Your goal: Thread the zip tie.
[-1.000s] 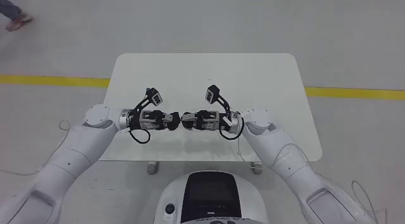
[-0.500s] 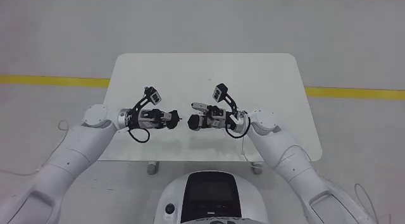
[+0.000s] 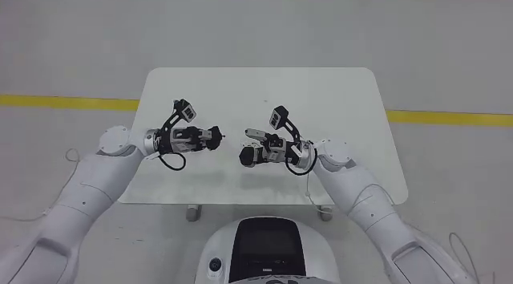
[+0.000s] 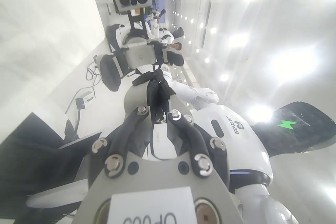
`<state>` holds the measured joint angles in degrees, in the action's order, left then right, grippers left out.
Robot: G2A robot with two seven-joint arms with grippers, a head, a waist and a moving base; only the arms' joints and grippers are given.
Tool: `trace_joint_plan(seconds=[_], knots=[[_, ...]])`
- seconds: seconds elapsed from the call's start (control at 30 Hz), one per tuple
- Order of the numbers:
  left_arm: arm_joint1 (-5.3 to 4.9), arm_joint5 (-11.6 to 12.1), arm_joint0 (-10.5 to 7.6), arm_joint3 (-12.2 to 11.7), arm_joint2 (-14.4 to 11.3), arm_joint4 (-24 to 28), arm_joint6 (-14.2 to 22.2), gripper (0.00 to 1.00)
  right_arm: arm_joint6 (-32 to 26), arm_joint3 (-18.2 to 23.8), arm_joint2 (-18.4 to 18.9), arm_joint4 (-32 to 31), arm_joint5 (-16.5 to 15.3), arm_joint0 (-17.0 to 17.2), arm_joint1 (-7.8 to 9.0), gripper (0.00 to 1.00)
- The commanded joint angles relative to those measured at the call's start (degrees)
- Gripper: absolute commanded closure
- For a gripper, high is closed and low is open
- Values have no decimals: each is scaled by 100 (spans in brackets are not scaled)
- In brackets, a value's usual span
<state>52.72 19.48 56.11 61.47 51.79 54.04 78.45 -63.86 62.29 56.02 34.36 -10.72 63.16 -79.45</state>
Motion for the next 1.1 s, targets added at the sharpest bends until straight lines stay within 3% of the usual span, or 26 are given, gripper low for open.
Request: trace_joint_plan(seconds=[0.0,0.1,0.23,0.43,0.6,0.97,1.07], knots=[[95,0,60,-102,269,21,119,100,0,0,0,0,0,0,0,0],[233,0,133,-197,696,-459,119,100,0,0,0,0,0,0,0,0],[456,0,289,-152,1209,-1091,119,100,0,0,0,0,0,0,0,0],[712,0,398,-127,1719,-1849,119,100,0,0,0,0,0,0,0,0],[913,0,510,-98,1982,-1915,119,100,0,0,0,0,0,0,0,0],[932,0,519,-63,1979,-1915,119,100,0,0,0,0,0,0,0,0],[926,0,584,-9,1973,-2054,-196,100,0,0,0,0,0,0,0,0]])
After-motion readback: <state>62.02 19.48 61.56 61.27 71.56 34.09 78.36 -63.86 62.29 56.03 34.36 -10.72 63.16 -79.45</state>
